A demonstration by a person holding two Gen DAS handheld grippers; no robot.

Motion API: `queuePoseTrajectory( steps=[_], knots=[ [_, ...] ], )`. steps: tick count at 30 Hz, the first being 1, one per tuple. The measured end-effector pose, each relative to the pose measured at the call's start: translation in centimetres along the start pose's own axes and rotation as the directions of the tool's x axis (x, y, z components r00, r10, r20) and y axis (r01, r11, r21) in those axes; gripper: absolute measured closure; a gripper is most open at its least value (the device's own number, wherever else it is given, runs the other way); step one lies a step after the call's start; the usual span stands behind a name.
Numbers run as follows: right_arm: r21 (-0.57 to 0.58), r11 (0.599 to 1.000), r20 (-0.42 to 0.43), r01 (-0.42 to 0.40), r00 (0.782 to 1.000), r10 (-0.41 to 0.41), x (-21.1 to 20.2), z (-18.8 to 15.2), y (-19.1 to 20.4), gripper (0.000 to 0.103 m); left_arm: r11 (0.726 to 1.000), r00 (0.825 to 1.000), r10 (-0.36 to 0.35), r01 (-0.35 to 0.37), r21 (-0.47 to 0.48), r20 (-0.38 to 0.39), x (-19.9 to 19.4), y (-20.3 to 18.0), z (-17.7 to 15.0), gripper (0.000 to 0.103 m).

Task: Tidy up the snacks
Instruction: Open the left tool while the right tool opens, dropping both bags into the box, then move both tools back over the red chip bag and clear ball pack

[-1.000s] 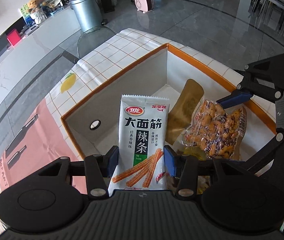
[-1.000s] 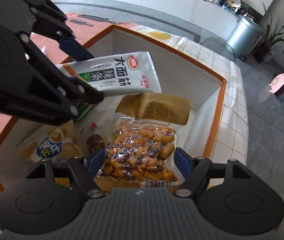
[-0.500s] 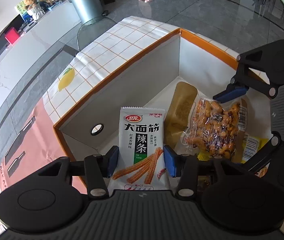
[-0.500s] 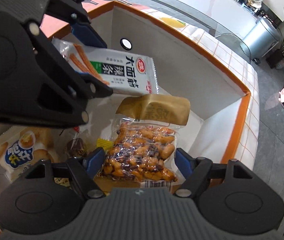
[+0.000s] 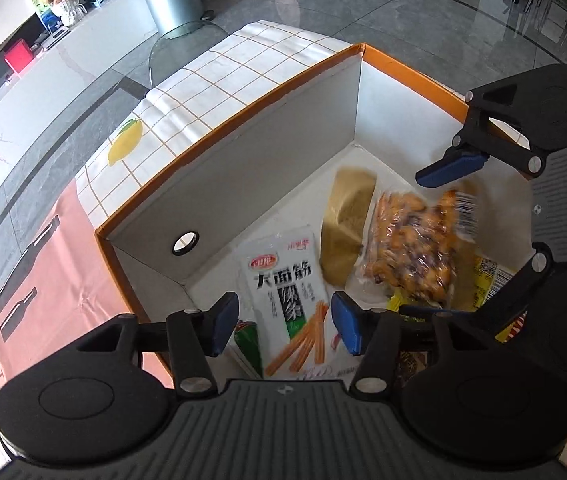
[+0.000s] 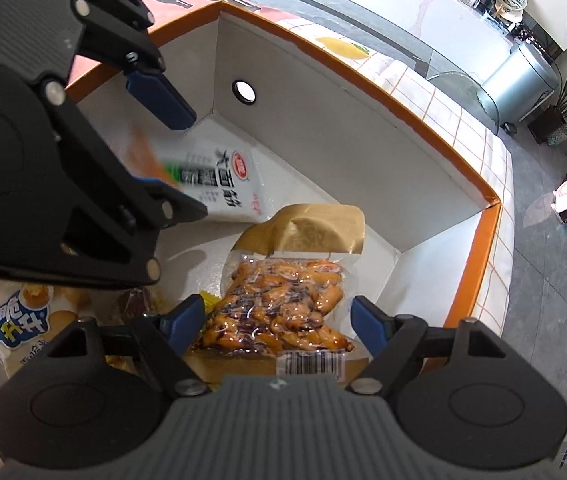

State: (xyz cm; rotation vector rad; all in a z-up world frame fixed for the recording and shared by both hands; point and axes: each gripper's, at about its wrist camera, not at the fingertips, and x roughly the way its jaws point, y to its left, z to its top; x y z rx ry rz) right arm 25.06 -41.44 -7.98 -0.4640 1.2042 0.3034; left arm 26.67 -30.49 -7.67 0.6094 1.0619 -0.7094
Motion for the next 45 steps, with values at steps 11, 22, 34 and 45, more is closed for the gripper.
queuePoseTrajectory(
  steps=[11, 22, 34, 45],
  knots=[
    [0.02, 0.999, 0.02, 0.039, 0.999, -0.04, -1.9, -0.2, 0.5, 0.016, 0.998, 0.997, -0.018, 0.023, -0.067, 0.07, -4.3, 1.0, -1.4, 0.033],
    [0.147, 0.989, 0.058, 0.017, 0.998, -0.026, -7.6, -1.8, 2.8, 0.016, 0.995, 0.987, 0.066, -0.054, -0.085, 0.145, -11.6, 0.9, -5.5, 0.033],
    [0.258, 0.957, 0.272, -0.135, 0.96, 0.062, -13.2, -3.3, 10.4, 0.017, 0.978, 0.96, 0.195, -0.175, -0.112, 0.202, -19.2, 4.2, -14.4, 0.033],
    [0.083, 0.984, 0.312, -0.158, 0.942, 0.124, -12.8, 0.0, 18.2, 0.016, 0.947, 0.959, 0.24, -0.196, -0.253, 0.154, -20.0, 9.7, -21.9, 0.022]
  ],
)
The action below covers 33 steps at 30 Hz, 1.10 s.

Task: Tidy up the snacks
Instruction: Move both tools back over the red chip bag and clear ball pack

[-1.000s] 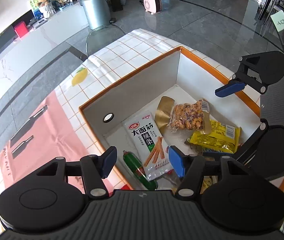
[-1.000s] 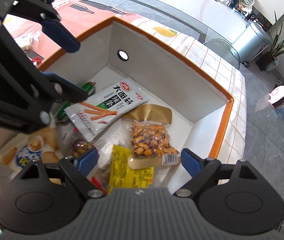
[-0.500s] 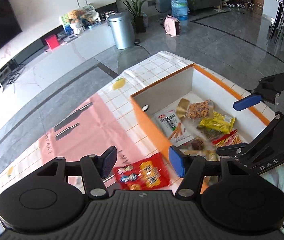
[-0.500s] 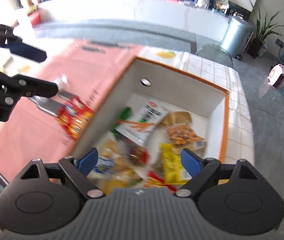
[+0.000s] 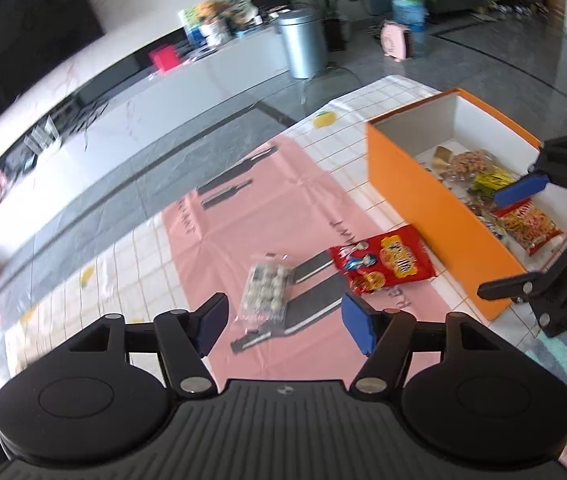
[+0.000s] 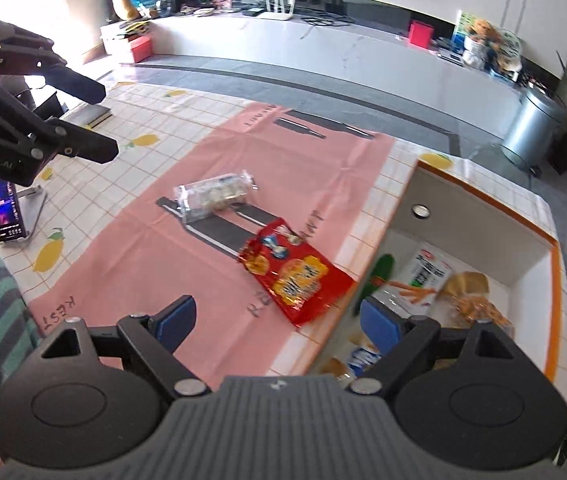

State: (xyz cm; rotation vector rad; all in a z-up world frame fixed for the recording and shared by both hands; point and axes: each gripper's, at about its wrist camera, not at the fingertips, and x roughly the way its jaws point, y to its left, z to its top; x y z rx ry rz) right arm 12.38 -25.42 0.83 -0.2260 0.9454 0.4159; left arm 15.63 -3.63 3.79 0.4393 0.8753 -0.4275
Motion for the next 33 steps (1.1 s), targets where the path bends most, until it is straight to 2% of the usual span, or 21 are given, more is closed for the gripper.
queuePoseTrajectory(
  steps=[3, 5, 12, 19, 24, 27, 33],
  knots=[
    [-0.043, 0.999, -0.011, -0.011, 1.0, 0.01, 1.6, 0.5, 1.5, 0.011, 0.993, 1.0, -0.01, 0.008, -0.115, -0.012, 0.9, 1.3, -1.4, 0.02],
    [-0.076, 0.997, -0.036, -0.007, 0.999, 0.004, 2.8, 1.0, 2.5, 0.011, 0.989, 1.0, -0.028, 0.027, -0.146, -0.006, 1.8, 1.5, -2.2, 0.02],
    [-0.205, 0.979, -0.104, 0.023, 0.994, -0.046, 6.7, 2.5, 4.3, 0.011, 0.987, 0.996, -0.086, 0.085, -0.137, -0.001, 5.0, 1.3, -2.6, 0.019],
    [-0.339, 0.939, -0.181, 0.061, 0.975, -0.128, 11.3, 3.7, 3.5, 0.011, 0.988, 0.993, -0.117, 0.114, -0.106, -0.02, 9.3, 1.5, -2.5, 0.017],
    [-0.397, 0.917, -0.261, 0.039, 0.953, -0.154, 15.0, 4.7, 2.3, 0.011, 0.985, 0.99, -0.136, 0.131, -0.109, -0.042, 12.6, 2.4, -2.6, 0.017],
    [-0.427, 0.904, -0.326, -0.002, 0.933, -0.152, 16.9, 5.3, 1.8, 0.011, 0.986, 0.99, -0.131, 0.125, -0.113, -0.053, 14.3, 3.1, -2.8, 0.017],
    [-0.495, 0.864, -0.425, -0.091, 0.893, -0.149, 20.1, 6.2, 1.4, 0.008, 0.974, 0.982, -0.173, 0.158, -0.162, -0.078, 17.4, 4.3, -3.3, 0.017]
  ],
)
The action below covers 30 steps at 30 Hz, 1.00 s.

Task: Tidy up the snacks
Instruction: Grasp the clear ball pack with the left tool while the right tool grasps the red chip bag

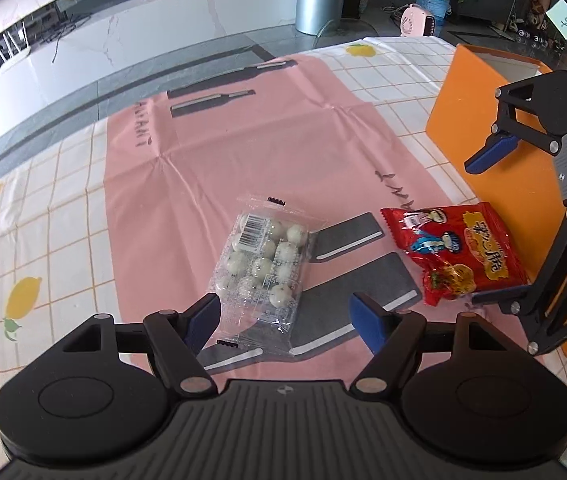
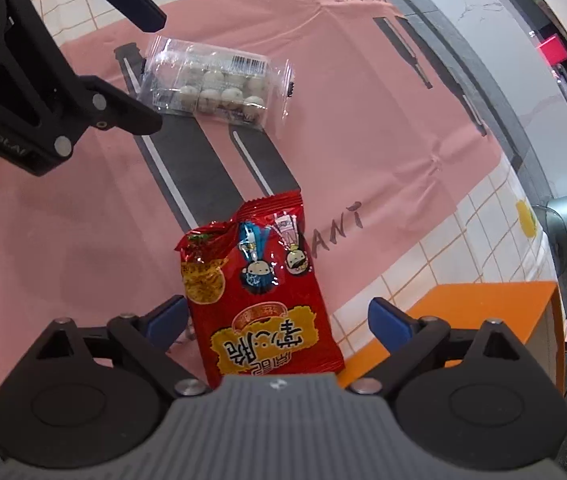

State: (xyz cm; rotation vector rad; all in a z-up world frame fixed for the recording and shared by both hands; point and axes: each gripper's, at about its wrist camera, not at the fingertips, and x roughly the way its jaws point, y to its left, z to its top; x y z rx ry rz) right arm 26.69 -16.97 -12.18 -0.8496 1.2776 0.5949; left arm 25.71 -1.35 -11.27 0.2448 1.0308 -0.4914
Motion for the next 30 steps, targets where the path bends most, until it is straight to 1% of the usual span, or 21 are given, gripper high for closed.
queuePoseTrajectory(
  steps=[5, 9, 11, 12, 15, 18, 24, 29, 30],
  knots=[
    [-0.071, 0.997, -0.066, -0.038, 0.997, 0.034, 1.6, 1.0, -0.3, 0.008, 0.999, 1.0, -0.019, 0.02, -0.036, 0.009, 1.2, 0.9, -0.1, 0.015],
    [-0.062, 0.995, -0.081, -0.076, 0.994, 0.071, 2.4, 1.4, -0.2, 0.008, 1.0, 0.999, -0.004, 0.004, 0.004, 0.031, 1.6, 0.3, 0.2, 0.014],
    [-0.03, 0.995, -0.086, -0.097, 0.992, 0.094, 2.7, 1.5, -0.4, 0.01, 1.0, 0.999, 0.009, -0.01, 0.026, 0.035, 1.9, 0.0, 0.4, 0.014],
    [-0.009, 0.994, -0.086, -0.112, 0.99, 0.11, 2.8, 1.5, -0.5, 0.014, 0.999, 0.999, 0.019, -0.02, 0.032, 0.036, 2.0, 0.0, 0.5, 0.014],
    [0.051, 0.99, -0.073, -0.129, 0.989, 0.132, 2.8, 1.4, -0.8, 0.018, 0.999, 0.998, 0.044, -0.045, 0.025, 0.04, 2.2, 0.2, 0.7, 0.014],
    [0.105, 0.983, -0.055, -0.148, 0.986, 0.154, 2.7, 1.7, -1.6, 0.028, 0.998, 0.997, 0.058, -0.059, 0.009, 0.052, 2.2, 0.7, 0.7, 0.014],
    [0.235, 0.962, -0.047, -0.141, 0.987, 0.156, 2.6, 1.9, -2.2, 0.031, 0.996, 0.996, 0.083, -0.084, 0.008, 0.022, 2.6, 1.4, 0.4, 0.014],
    [0.354, 0.929, -0.058, -0.11, 0.989, 0.139, 2.6, 1.9, -2.7, 0.031, 0.997, 0.999, 0.037, -0.037, -0.067, -0.002, 2.6, 3.0, -0.4, 0.014],
    [0.381, 0.918, -0.058, -0.108, 0.988, 0.14, 2.5, 1.9, -2.7, 0.03, 0.997, 1.0, 0.026, -0.026, -0.078, -0.002, 2.6, 3.3, -0.5, 0.018]
  ],
)
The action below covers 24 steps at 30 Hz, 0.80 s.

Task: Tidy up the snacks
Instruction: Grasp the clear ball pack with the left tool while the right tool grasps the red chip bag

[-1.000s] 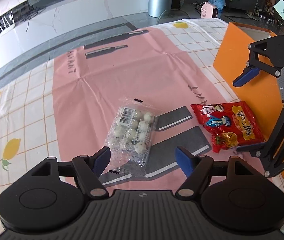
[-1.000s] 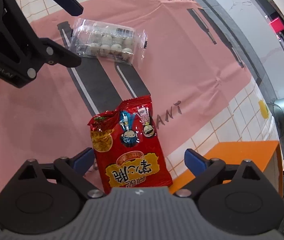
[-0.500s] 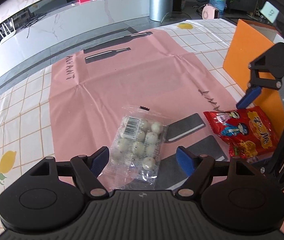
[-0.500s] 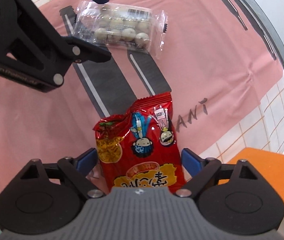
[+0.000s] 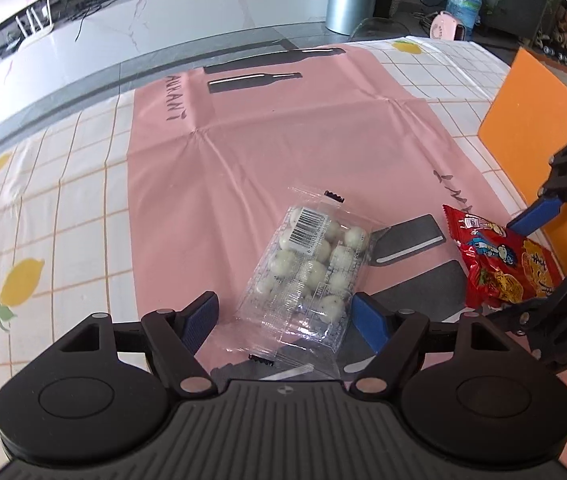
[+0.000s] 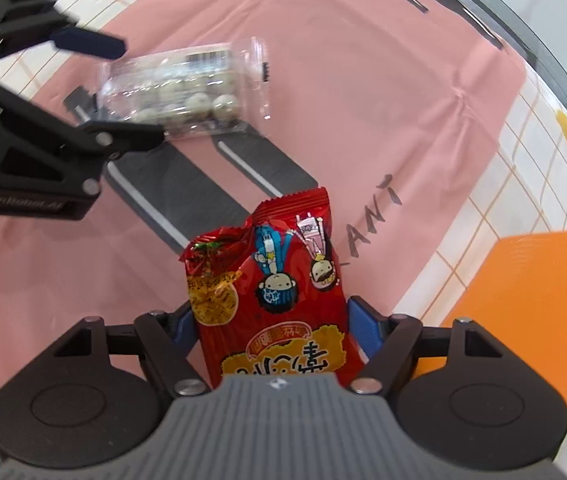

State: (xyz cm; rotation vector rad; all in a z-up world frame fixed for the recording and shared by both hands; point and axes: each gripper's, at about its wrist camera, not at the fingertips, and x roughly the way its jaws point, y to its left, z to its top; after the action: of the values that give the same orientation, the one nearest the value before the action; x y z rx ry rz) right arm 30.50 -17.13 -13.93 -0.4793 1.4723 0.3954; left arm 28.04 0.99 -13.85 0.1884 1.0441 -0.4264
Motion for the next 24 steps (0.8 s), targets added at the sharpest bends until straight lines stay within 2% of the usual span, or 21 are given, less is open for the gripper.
queuePoseTrajectory(
  steps=[1, 6, 11, 13, 16, 18, 22, 24],
  knots=[
    [0.027, 1.0, 0.001, -0.003, 1.0, 0.003, 0.0, 0.3, -0.1, 0.03, 1.0, 1.0, -0.014, 0.014, -0.01, -0.001, -0.1, 0.2, -0.1, 0.023],
    [0.148, 0.988, 0.026, -0.049, 0.999, 0.045, -0.1, 0.6, -0.7, 0.03, 0.999, 1.0, -0.023, 0.022, -0.038, -0.009, -0.7, 0.5, -0.7, 0.031],
    [0.303, 0.942, 0.085, -0.147, 0.988, 0.127, -0.3, -0.1, -2.0, 0.028, 0.995, 0.997, -0.018, 0.011, -0.101, -0.077, -1.7, 0.8, -1.7, 0.031],
    [0.327, 0.928, 0.114, -0.182, 0.982, 0.152, -0.3, -0.5, -2.4, 0.027, 0.992, 0.994, -0.022, 0.008, -0.126, -0.108, -2.1, 1.0, -2.2, 0.03],
    [0.304, 0.933, 0.136, -0.194, 0.978, 0.159, -0.1, -1.0, -2.3, 0.021, 0.995, 0.991, -0.022, 0.009, -0.104, -0.13, -2.5, 0.7, -2.7, 0.024],
    [0.265, 0.946, 0.126, -0.188, 0.979, 0.159, -0.4, -1.2, -1.7, 0.017, 0.999, 0.992, -0.021, 0.016, -0.045, -0.127, -2.7, 0.2, -3.0, 0.021],
    [0.143, 0.979, 0.106, -0.145, 0.986, 0.131, -0.8, -1.9, -0.5, 0.014, 0.998, 0.996, 0.008, -0.002, 0.064, -0.084, -2.7, -1.0, -3.4, 0.017],
    [0.092, 0.991, 0.117, -0.102, 0.989, 0.091, -1.0, -2.2, 0.1, 0.014, 0.998, 0.998, -0.002, 0.006, 0.064, -0.058, -2.6, -1.0, -3.2, 0.017]
  ],
)
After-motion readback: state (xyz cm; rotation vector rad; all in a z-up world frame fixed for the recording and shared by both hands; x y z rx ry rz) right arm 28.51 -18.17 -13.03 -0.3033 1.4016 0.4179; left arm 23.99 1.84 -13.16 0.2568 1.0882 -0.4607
